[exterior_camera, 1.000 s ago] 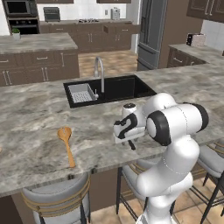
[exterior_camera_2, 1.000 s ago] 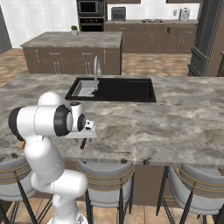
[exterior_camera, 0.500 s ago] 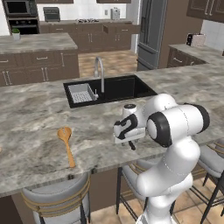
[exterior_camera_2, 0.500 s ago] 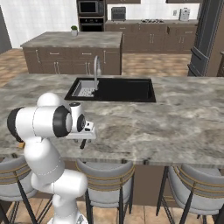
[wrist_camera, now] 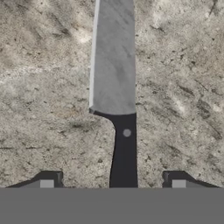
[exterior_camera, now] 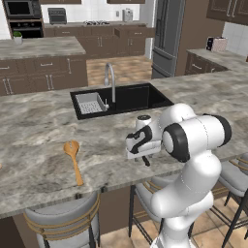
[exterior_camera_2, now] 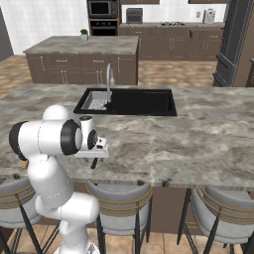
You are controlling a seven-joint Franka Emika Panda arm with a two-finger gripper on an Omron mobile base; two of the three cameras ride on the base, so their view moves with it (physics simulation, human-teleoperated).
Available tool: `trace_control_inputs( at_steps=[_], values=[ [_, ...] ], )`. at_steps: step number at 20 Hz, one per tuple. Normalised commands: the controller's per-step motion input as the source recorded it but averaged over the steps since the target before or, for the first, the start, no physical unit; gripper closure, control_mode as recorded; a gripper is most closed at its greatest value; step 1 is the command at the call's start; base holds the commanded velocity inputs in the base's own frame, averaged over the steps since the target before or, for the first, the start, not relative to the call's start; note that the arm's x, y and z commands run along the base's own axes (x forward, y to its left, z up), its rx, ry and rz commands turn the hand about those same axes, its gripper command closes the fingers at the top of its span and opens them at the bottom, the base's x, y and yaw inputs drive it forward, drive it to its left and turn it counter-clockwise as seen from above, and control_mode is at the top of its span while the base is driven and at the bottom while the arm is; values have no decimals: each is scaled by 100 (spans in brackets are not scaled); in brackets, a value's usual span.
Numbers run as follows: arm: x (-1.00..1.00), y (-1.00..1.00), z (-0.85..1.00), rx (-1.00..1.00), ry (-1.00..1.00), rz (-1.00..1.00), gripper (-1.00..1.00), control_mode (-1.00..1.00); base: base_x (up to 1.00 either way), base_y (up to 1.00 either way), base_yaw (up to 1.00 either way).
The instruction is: Pick up the metallic utensils from the counter and place them in the open drawer. Make sure not to pick up any wooden utensils.
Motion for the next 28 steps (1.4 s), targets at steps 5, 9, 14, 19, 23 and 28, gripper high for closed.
trace_control_inputs(
  at_steps=[5,9,14,19,23,28],
  values=[
    [0,0,-5,0,0,0,100,-100,0,0,0],
    [0,0,0,0,0,0,100,-100,0,0,0],
    [0,0,0,0,0,0,100,-100,0,0,0],
    [0,-1,0,0,0,0,100,-100,0,0,0],
    [-12,-8,74,0,7,0,100,-100,0,0,0],
    [-63,0,100,0,9,1,100,-100,0,0,0]
  ],
)
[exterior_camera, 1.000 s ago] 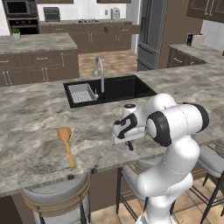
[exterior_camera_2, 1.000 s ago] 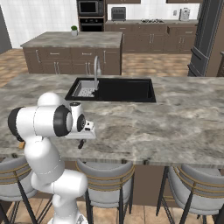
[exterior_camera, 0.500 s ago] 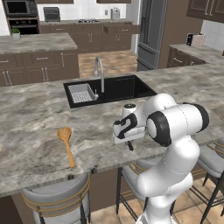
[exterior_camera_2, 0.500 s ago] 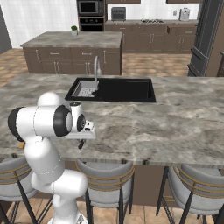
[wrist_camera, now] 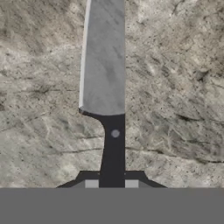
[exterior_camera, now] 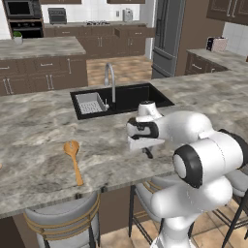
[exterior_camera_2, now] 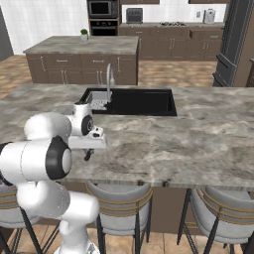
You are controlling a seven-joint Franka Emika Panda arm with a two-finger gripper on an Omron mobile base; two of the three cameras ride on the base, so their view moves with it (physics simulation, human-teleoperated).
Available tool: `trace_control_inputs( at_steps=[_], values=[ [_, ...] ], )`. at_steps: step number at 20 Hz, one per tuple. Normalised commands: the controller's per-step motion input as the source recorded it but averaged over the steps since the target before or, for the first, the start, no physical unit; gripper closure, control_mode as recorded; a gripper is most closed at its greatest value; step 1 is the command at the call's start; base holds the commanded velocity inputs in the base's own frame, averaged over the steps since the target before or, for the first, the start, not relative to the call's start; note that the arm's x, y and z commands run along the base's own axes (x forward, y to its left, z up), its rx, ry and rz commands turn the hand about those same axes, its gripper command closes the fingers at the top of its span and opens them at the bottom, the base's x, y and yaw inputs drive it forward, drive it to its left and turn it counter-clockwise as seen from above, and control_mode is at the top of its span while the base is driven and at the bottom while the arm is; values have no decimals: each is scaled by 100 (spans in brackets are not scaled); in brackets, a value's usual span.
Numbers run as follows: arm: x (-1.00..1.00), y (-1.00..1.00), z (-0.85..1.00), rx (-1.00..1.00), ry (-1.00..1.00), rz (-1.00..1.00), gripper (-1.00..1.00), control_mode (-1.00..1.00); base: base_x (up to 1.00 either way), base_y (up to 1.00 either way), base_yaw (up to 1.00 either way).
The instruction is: Pick up the metallic utensils from the counter and place them in the open drawer. Make sure not to pick up any wooden utensils.
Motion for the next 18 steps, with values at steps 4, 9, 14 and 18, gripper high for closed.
trace_control_inputs(
  at_steps=[4,9,14,18],
  values=[
    [-85,0,100,0,4,1,100,-100,0,0,0],
    [-99,1,100,0,0,6,100,-100,0,0,0],
    [-95,0,100,0,1,5,100,-100,0,0,0],
    [-87,-3,100,0,0,4,100,-100,0,0,0]
  ],
)
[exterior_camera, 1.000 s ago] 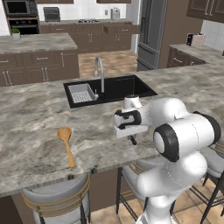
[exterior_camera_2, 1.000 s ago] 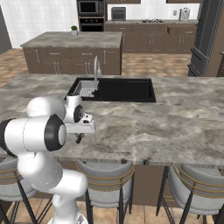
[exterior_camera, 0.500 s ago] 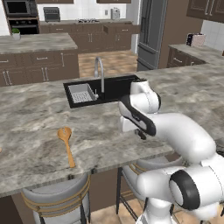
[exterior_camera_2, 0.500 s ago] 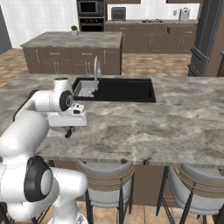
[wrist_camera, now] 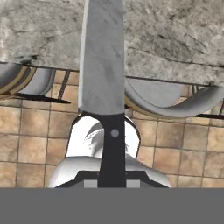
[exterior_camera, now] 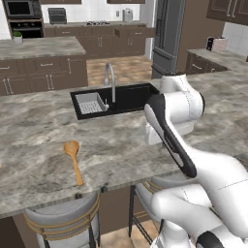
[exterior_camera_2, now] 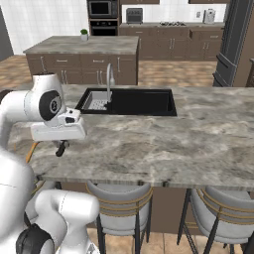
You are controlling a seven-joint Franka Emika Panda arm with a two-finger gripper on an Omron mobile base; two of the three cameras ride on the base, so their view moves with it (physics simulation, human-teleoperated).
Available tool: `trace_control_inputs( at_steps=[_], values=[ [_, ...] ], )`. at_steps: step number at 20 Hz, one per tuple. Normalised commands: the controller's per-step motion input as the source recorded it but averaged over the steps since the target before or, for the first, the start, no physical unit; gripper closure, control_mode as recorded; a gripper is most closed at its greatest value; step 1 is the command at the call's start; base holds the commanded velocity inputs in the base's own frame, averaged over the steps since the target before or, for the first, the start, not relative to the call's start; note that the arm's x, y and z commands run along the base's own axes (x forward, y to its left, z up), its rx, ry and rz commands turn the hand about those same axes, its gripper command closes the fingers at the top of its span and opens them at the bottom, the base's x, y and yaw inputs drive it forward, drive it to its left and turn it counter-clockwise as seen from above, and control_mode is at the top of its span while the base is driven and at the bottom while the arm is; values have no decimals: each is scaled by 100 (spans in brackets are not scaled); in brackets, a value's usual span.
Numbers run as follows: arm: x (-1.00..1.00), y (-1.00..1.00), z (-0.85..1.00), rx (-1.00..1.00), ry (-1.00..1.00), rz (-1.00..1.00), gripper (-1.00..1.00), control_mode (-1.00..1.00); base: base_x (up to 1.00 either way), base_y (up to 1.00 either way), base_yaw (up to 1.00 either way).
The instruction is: Pick up the metallic utensils from the counter and place them in the open drawer. Make sure not to pick up any wooden utensils.
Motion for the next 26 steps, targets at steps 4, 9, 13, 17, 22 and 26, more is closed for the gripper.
trace_control_inputs(
  at_steps=[4,9,13,17,22,26],
  values=[
    [-76,-6,100,5,-4,0,100,-100,0,0,0],
    [-35,-17,53,5,-1,-3,100,-100,0,0,0],
    [24,-37,-30,1,3,-11,100,-100,0,0,0],
    [41,-53,-32,0,0,-21,100,-100,0,0,0],
    [0,-4,0,0,0,-4,100,-100,0,0,0],
    [0,0,0,0,0,0,100,-100,0,0,0]
  ],
)
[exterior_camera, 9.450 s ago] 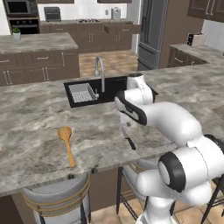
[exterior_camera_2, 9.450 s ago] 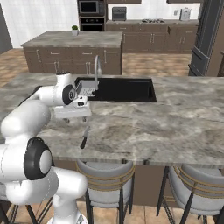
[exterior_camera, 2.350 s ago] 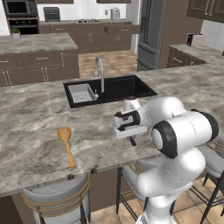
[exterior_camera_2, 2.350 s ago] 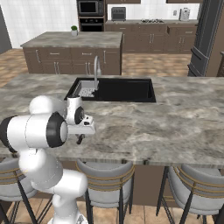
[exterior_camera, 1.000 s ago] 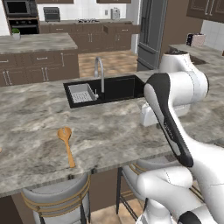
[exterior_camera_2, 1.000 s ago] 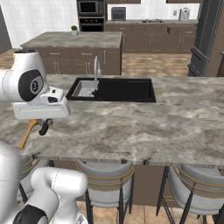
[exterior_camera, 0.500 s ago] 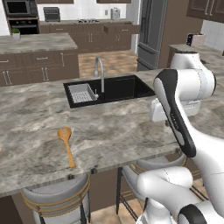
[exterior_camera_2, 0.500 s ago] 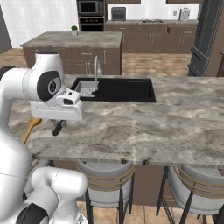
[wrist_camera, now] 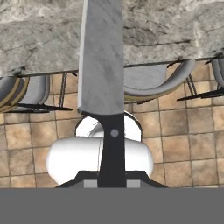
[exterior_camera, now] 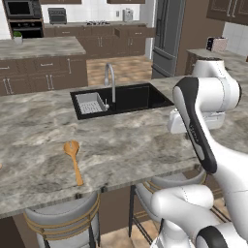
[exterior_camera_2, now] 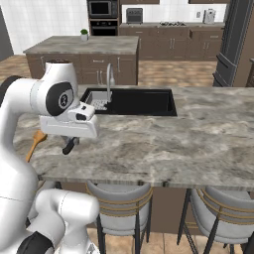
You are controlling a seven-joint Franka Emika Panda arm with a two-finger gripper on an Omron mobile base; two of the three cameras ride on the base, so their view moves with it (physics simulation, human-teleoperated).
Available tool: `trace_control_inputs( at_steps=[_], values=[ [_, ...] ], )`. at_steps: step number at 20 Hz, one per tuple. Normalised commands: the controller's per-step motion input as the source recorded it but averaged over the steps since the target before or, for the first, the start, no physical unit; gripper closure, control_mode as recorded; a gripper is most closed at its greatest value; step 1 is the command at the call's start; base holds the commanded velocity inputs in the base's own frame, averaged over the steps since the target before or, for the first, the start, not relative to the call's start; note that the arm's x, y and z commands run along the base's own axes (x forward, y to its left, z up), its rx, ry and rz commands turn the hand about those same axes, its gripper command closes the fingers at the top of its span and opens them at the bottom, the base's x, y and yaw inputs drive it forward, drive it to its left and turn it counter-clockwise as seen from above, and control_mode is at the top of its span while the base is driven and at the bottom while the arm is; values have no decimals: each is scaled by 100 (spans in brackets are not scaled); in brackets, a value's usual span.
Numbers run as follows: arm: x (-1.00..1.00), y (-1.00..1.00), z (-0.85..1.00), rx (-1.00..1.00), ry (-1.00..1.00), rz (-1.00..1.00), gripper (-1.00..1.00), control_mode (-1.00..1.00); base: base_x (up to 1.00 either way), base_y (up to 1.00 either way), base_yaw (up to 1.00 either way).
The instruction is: Pick up the metallic utensils from the counter and place them in the open drawer. Make sure not to pick up any wooden utensils.
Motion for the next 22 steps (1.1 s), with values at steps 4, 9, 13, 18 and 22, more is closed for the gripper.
trace_control_inputs(
  at_steps=[4,9,13,18,22],
  values=[
    [-7,0,0,0,-2,0,100,-100,0,0,0],
    [-12,1,0,0,-3,0,100,100,-11,12,0],
    [0,0,0,0,0,0,100,100,-42,54,0],
    [0,0,0,0,0,0,100,100,-54,62,0],
    [0,0,0,0,0,0,100,100,-41,94,-5]
  ],
)
